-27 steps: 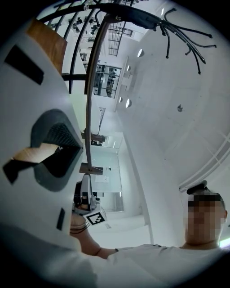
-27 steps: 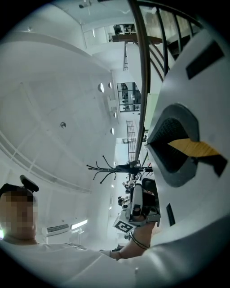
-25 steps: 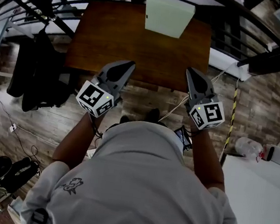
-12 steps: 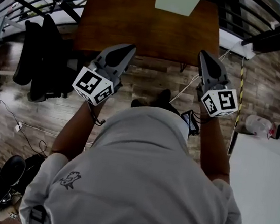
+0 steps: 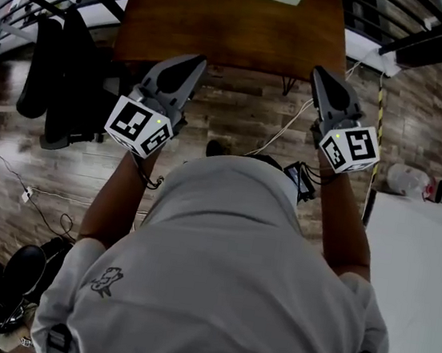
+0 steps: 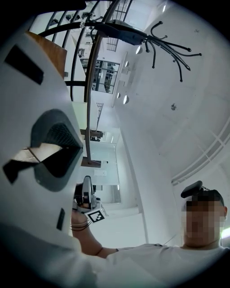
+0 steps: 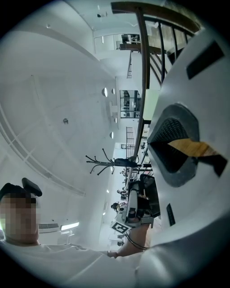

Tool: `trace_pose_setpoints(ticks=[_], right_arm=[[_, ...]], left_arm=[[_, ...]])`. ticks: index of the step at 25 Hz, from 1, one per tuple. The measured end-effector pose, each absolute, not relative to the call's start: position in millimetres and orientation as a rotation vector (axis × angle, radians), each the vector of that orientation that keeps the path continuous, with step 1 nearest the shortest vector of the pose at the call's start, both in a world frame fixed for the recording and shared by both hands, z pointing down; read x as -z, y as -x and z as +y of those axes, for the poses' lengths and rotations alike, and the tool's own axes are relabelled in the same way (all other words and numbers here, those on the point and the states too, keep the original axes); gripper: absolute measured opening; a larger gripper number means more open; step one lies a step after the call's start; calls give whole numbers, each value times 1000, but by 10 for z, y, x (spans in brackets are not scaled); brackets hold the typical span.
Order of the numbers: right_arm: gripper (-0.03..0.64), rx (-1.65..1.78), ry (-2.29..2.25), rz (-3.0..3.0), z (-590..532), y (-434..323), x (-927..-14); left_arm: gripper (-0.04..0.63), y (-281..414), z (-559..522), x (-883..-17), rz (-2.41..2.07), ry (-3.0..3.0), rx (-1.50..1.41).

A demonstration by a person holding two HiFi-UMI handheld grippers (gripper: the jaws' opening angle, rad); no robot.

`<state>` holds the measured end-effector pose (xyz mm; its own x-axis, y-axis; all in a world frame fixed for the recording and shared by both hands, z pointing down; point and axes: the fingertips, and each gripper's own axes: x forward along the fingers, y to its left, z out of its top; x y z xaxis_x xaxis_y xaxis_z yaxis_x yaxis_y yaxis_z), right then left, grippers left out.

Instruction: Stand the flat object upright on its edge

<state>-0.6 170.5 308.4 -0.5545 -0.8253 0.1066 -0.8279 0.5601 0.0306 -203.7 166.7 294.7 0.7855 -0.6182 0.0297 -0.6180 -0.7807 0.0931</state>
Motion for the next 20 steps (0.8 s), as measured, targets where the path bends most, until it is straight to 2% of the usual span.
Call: trace_pose_setpoints(ticks=[7, 20], right_arm=[[32, -41, -1379, -2694, 1974, -221, -3077], [32, -102, -1331, -2709, 3038, -1156, -3233]], left_arm=[[12, 1689, 1952, -2902, -985, -2899, -26], [12, 783, 2919, -3057, -1009, -2848, -45]])
